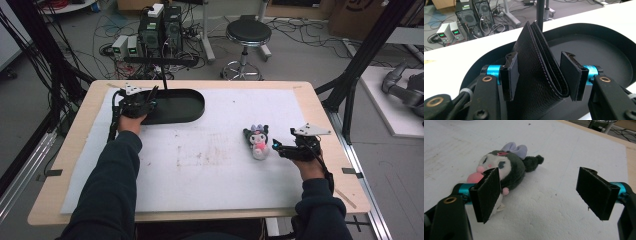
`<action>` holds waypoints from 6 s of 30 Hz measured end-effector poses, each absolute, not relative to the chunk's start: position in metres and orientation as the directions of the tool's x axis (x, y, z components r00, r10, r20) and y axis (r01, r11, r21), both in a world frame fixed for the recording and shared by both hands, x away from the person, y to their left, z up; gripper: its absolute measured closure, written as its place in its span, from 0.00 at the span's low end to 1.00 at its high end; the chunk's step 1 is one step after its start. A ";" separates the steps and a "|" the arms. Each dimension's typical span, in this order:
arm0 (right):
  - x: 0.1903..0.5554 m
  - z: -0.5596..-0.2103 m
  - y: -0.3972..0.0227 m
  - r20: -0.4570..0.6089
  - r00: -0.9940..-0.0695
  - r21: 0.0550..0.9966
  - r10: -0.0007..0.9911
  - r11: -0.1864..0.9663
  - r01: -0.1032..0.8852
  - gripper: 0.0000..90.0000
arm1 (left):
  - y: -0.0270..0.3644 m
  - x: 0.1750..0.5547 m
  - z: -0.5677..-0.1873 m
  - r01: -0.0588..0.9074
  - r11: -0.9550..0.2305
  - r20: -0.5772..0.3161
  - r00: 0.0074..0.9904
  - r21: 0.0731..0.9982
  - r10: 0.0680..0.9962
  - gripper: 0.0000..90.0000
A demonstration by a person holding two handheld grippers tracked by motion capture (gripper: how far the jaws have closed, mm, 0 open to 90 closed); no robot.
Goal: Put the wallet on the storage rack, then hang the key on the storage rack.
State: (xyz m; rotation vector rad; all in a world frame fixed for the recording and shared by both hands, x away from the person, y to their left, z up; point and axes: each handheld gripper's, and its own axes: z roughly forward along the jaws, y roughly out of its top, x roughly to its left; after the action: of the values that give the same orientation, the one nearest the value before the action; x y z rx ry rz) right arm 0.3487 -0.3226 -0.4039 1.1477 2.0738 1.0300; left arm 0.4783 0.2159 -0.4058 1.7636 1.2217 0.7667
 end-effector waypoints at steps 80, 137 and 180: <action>0.381 -0.436 -0.242 -0.192 -0.490 0.676 0.850 0.476 0.562 0.25 | 0.271 0.336 -0.418 0.305 0.005 -0.132 0.395 0.952 0.909 0.24; 0.481 -0.305 -0.137 -0.082 -0.802 0.849 0.592 0.463 0.255 0.40 | 0.273 0.334 -0.419 0.272 -0.031 -0.079 0.383 0.962 0.920 0.26; 0.537 -0.335 -0.076 -0.175 -0.644 0.754 0.745 0.522 0.399 0.40 | 0.277 0.333 -0.420 0.279 -0.018 -0.092 0.378 0.960 0.921 0.26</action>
State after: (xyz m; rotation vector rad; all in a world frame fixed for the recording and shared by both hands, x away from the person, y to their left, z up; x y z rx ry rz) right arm 0.5366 -0.0759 -0.3345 0.9320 2.2808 0.9534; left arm 0.3328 0.2773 -0.4199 1.5421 1.1143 0.7342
